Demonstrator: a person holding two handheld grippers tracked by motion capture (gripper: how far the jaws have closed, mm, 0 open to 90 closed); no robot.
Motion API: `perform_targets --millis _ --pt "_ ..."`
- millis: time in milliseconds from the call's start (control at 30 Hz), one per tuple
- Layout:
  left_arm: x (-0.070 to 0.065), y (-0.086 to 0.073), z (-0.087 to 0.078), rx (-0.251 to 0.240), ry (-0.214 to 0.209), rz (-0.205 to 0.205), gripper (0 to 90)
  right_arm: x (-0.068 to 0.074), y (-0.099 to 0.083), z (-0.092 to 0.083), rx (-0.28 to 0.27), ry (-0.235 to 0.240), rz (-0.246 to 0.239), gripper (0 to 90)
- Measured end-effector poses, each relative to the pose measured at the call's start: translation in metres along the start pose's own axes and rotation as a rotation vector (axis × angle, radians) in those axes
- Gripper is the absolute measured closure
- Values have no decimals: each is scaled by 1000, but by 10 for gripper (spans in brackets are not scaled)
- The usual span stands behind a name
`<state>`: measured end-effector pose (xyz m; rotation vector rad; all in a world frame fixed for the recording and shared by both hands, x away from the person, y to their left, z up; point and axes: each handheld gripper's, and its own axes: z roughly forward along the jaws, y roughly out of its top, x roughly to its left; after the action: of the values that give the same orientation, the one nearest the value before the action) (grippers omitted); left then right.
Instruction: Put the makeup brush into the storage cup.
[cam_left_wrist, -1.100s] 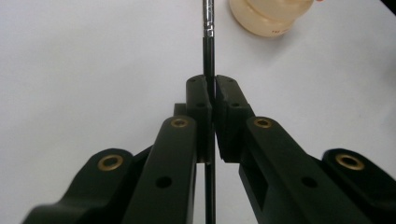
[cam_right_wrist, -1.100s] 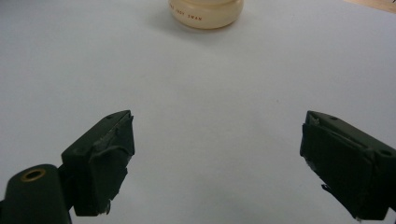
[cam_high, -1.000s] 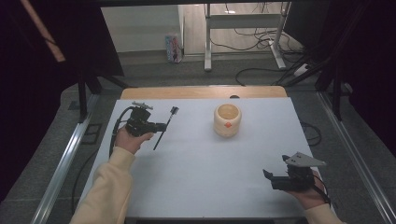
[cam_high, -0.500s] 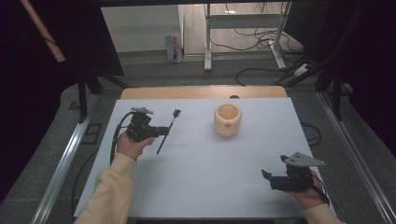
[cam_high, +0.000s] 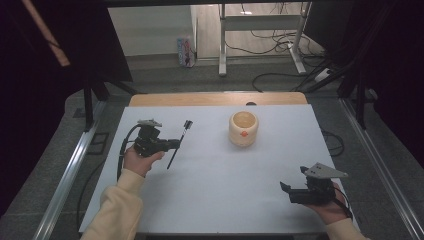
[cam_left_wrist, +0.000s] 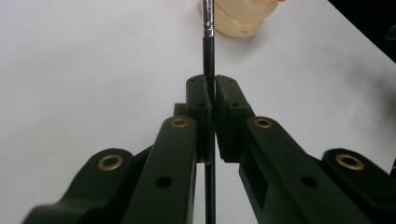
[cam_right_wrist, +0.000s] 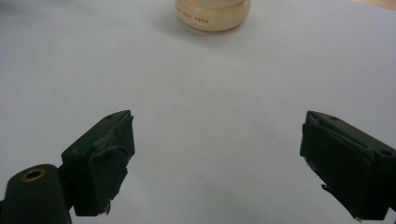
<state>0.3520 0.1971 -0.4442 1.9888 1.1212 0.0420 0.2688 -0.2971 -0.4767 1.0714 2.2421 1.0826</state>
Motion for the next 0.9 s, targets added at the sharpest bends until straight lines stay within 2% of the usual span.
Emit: perform_targets --millis 467,700,900 --pt "-11 3 5 -26 -31 8 865 4 3 2 -7 24 19 107" --pt "-17 4 13 -2 -44 29 864 10 7 7 -5 50 21 107" --pt "-19 5 16 1 -48 29 865 12 9 9 -7 63 27 107"
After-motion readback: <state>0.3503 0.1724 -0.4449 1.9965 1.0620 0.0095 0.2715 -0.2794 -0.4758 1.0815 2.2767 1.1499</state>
